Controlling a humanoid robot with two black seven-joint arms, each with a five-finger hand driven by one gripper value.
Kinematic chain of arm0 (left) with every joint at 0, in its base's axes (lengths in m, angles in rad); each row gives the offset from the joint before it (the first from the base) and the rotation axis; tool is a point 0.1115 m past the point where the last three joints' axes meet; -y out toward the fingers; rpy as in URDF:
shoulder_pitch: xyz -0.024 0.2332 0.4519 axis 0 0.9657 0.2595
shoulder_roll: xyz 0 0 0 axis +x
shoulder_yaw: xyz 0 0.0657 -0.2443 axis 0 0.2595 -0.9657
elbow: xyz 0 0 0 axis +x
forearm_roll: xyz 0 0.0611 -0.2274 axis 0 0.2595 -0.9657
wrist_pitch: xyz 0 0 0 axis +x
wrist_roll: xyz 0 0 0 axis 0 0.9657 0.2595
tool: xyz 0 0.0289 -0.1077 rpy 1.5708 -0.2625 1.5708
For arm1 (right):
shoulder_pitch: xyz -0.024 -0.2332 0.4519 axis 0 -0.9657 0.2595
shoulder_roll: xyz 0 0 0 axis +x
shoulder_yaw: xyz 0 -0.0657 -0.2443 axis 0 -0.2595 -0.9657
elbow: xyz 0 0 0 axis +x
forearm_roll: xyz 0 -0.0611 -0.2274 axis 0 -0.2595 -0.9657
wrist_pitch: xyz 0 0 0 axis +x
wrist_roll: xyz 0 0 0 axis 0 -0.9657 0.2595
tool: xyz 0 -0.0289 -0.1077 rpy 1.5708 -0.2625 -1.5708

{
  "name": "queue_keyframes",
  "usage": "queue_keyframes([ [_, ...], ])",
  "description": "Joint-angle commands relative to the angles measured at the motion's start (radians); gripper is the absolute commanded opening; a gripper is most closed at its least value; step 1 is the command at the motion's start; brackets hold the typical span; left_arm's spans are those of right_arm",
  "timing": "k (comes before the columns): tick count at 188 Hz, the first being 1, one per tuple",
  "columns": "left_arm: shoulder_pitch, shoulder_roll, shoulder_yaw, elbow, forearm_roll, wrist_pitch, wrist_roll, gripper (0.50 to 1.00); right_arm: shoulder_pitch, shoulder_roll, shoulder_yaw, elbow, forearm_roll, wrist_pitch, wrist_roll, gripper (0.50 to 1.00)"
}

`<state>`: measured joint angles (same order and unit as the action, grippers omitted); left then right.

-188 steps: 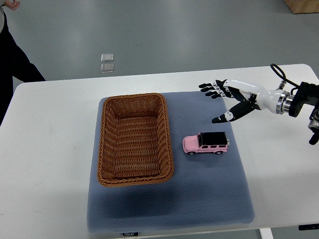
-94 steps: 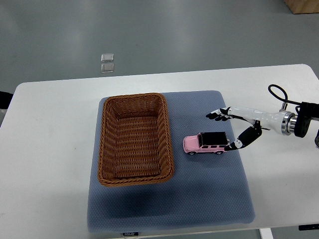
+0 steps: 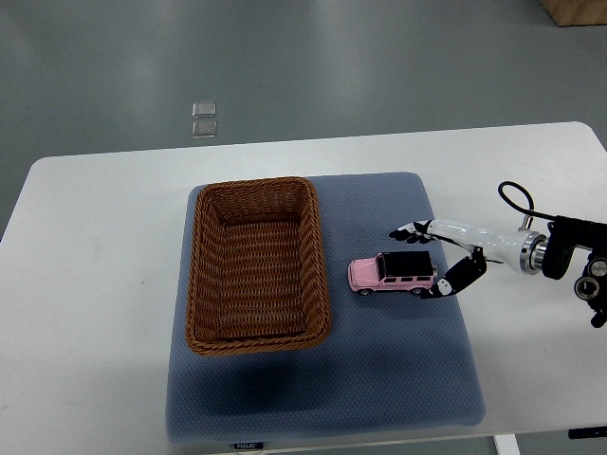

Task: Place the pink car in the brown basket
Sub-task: 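Reach the right hand down over the pink toy SUV, then close the right hand fingers around the pink SUV and lift it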

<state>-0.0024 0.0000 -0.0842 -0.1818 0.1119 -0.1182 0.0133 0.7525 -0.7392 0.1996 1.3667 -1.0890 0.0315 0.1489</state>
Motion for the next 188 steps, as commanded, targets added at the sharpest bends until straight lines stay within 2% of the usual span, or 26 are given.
queue_keyframes([
  [1, -0.001, 0.000, 0.001, -0.002, 0.000, 0.000, 0.001, 1.000, -0.002, 0.017, -0.002, -0.008, -0.002, -0.005, 0.001, 0.903],
  [26, 0.001, 0.000, 0.001, -0.002, 0.000, 0.000, 0.001, 1.000, -0.001, 0.029, -0.017, -0.028, -0.002, -0.016, 0.001, 0.889],
  [40, 0.001, 0.000, 0.001, -0.002, 0.000, 0.000, 0.001, 1.000, -0.002, 0.040, -0.020, -0.038, -0.002, -0.024, 0.001, 0.858],
  [51, 0.001, 0.000, 0.000, -0.001, 0.000, 0.000, 0.001, 1.000, -0.002, 0.046, -0.020, -0.043, -0.005, -0.033, 0.001, 0.797],
  [62, -0.001, 0.000, 0.000, 0.001, 0.000, 0.000, 0.001, 1.000, -0.002, 0.058, -0.022, -0.054, -0.017, -0.036, 0.001, 0.764],
  [97, -0.001, 0.000, 0.000, 0.002, 0.000, 0.000, 0.001, 1.000, -0.013, 0.084, -0.022, -0.090, -0.038, -0.044, 0.003, 0.721],
  [104, 0.001, 0.000, 0.000, 0.002, 0.000, 0.000, -0.001, 1.000, -0.015, 0.084, -0.022, -0.090, -0.043, -0.044, 0.003, 0.684],
  [125, 0.001, 0.000, 0.000, 0.004, 0.000, 0.000, 0.001, 1.000, -0.013, 0.083, -0.022, -0.092, -0.046, -0.048, 0.004, 0.629],
  [131, 0.001, 0.000, 0.000, 0.004, 0.000, 0.000, 0.001, 1.000, -0.012, 0.080, -0.020, -0.090, -0.043, -0.053, 0.004, 0.584],
  [134, -0.001, 0.000, 0.000, 0.005, 0.000, 0.000, 0.001, 1.000, -0.007, 0.075, -0.020, -0.090, -0.040, -0.051, 0.006, 0.535],
  [136, -0.001, 0.000, 0.000, 0.005, 0.000, 0.000, 0.001, 1.000, -0.007, 0.075, -0.020, -0.090, -0.040, -0.051, 0.006, 0.535],
  [137, 0.001, 0.000, 0.000, 0.004, 0.000, 0.000, 0.001, 1.000, -0.005, 0.073, -0.020, -0.089, -0.040, -0.050, 0.006, 0.507],
  [138, -0.001, 0.000, 0.000, 0.004, 0.000, 0.000, 0.001, 1.000, -0.005, 0.070, -0.020, -0.089, -0.040, -0.048, 0.006, 0.500],
  [188, -0.001, 0.000, 0.000, 0.004, 0.000, 0.002, 0.001, 1.000, 0.001, 0.027, -0.005, -0.074, -0.037, -0.055, 0.012, 0.500],
])
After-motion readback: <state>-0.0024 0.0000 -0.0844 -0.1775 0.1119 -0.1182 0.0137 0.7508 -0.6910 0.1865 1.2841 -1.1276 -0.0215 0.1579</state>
